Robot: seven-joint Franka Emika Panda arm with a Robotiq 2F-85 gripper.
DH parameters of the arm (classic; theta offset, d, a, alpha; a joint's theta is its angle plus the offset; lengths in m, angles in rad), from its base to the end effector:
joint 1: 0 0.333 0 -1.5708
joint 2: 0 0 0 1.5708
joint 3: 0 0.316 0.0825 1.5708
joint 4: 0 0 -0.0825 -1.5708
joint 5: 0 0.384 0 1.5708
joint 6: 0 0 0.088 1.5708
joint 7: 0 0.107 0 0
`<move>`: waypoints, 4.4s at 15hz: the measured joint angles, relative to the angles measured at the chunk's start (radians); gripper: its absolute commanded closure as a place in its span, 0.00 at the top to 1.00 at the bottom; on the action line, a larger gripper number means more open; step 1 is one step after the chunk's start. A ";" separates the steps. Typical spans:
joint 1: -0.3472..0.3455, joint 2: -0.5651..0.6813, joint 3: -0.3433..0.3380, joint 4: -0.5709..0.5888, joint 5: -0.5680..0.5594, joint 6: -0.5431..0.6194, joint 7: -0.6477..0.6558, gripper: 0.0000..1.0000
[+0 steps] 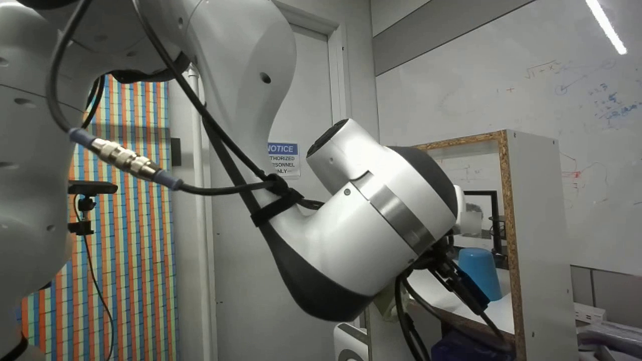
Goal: Put the blue cup on top of the shelf.
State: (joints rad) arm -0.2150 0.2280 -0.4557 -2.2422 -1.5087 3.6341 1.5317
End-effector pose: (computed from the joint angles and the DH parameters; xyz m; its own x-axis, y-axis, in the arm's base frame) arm 0.4691 -0.2014 0.3349 0.6204 -0.4344 0.6530 -0.3315 -0.8998 -0.2837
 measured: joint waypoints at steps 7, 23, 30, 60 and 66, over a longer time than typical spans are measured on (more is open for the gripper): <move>0.055 0.024 0.019 0.110 -0.110 -0.105 -0.001 1.00; 0.067 0.223 0.069 0.399 -0.018 -0.098 -0.015 1.00; 0.062 0.309 0.078 0.452 0.047 -0.051 -0.020 0.71; 0.056 -0.612 0.066 -0.464 -0.251 -0.239 0.239 0.49; -0.021 -0.811 0.107 -0.434 -0.247 -0.237 0.334 0.49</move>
State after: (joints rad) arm -0.2357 -0.5829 -0.3489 -2.6767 -1.7558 3.3970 1.8660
